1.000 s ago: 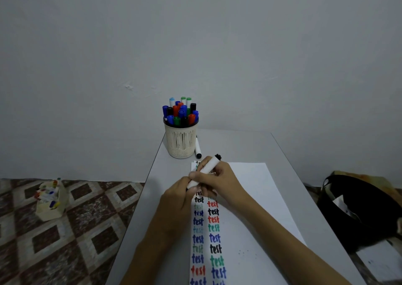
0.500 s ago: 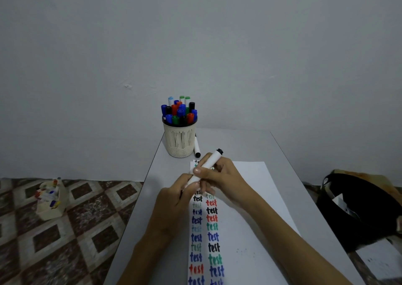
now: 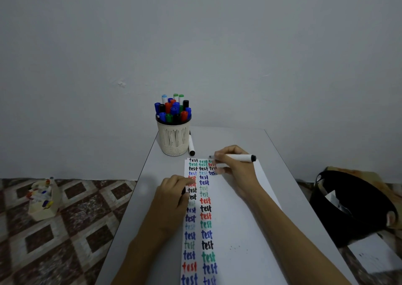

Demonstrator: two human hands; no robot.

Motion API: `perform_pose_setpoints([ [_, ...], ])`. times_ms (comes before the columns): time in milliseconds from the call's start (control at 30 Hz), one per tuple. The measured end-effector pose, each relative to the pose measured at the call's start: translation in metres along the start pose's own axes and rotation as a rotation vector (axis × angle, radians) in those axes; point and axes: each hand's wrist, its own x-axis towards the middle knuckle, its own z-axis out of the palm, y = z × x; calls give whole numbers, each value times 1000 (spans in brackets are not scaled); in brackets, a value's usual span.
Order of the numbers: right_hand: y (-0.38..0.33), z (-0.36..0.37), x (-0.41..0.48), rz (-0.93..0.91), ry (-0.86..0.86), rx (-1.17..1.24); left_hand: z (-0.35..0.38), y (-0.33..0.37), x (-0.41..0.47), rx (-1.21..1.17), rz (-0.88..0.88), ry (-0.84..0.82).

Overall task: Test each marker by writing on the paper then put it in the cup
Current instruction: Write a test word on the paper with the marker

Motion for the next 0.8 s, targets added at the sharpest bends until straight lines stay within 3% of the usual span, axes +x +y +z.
perform_pose_setpoints([
  [233, 0, 9, 4, 43, 77, -267, 0, -2, 1, -35, 13, 9],
  [800, 14, 7, 9, -30, -39, -460, -1, -1, 1, -60, 6, 5],
])
